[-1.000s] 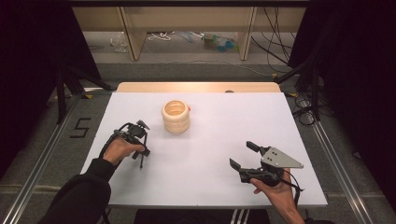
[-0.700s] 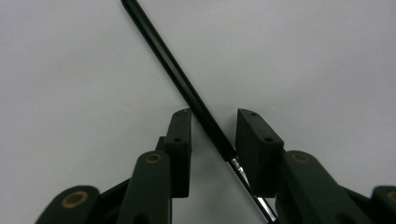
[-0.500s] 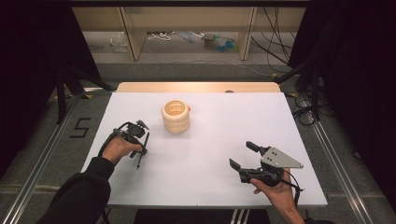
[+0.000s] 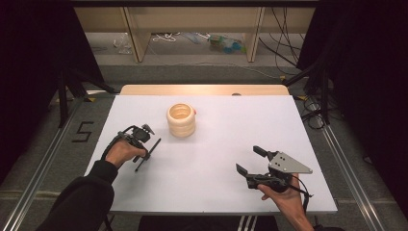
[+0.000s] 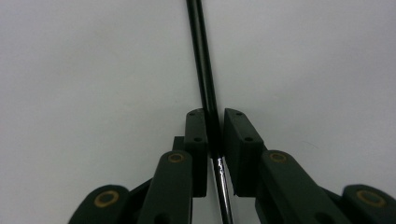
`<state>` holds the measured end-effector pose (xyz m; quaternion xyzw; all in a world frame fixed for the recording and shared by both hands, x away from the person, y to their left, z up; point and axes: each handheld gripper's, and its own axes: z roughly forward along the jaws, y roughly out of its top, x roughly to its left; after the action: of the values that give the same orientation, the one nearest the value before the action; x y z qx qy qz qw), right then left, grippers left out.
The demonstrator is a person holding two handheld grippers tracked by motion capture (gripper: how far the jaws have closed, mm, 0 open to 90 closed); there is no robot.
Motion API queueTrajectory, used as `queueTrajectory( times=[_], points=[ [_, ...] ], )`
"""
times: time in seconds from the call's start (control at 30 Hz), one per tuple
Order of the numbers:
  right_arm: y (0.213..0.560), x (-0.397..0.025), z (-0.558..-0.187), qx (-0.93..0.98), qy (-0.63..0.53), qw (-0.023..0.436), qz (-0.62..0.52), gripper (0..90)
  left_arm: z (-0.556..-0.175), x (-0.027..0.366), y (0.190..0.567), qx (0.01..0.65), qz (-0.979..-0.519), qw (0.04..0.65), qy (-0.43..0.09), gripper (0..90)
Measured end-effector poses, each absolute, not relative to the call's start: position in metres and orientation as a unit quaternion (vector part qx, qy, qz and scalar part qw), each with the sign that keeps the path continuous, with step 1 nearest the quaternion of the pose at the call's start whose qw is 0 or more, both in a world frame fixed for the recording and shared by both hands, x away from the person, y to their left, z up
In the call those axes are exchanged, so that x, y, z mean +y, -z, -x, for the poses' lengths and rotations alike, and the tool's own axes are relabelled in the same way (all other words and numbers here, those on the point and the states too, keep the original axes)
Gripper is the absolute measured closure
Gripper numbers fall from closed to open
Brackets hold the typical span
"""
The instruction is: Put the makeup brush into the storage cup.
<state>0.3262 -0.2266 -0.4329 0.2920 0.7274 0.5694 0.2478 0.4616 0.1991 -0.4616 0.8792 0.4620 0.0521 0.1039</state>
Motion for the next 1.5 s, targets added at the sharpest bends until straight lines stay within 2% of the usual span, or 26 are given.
queueTrajectory(
  times=[0.43, 0.63, 0.67, 0.73, 0.97, 1.0, 1.17, 1.2, 1.5],
  points=[
    [0.433, -0.226, -0.325, 0.729, -0.569, 0.24, -0.296, 16.3, -0.461, 0.195, 0.461, 0.45, -0.886, 0.098, -0.054, 83.0],
    [0.432, -0.226, -0.324, 0.732, -0.565, 0.234, -0.299, 16.4, -0.462, 0.195, 0.461, 0.424, -0.898, 0.095, -0.066, 83.3],
    [0.432, -0.227, -0.326, 0.73, -0.567, 0.246, -0.29, 16.4, -0.461, 0.196, 0.461, 0.422, -0.899, 0.095, -0.065, 83.4],
    [0.433, -0.226, -0.324, 0.731, -0.568, 0.235, -0.298, 16.4, -0.462, 0.197, 0.461, 0.42, -0.9, 0.098, -0.064, 83.4],
    [0.433, -0.226, -0.326, 0.729, -0.569, 0.245, -0.289, 16.7, -0.462, 0.199, 0.461, 0.401, -0.908, 0.098, -0.065, 83.5],
    [0.433, -0.226, -0.325, 0.731, -0.568, 0.234, -0.297, 16.7, -0.462, 0.2, 0.46, 0.4, -0.909, 0.099, -0.062, 83.6],
    [0.433, -0.225, -0.325, 0.731, -0.57, 0.232, -0.296, 16.8, -0.46, 0.2, 0.461, 0.403, -0.906, 0.115, -0.059, 83.6],
    [0.434, -0.224, -0.325, 0.726, -0.578, 0.228, -0.295, 16.8, -0.461, 0.201, 0.459, 0.39, -0.913, 0.104, -0.058, 83.6],
    [0.434, -0.224, -0.327, 0.727, -0.576, 0.243, -0.284, 17.0, -0.444, 0.183, 0.446, 0.357, -0.923, 0.133, -0.048, 83.6]
  ],
)
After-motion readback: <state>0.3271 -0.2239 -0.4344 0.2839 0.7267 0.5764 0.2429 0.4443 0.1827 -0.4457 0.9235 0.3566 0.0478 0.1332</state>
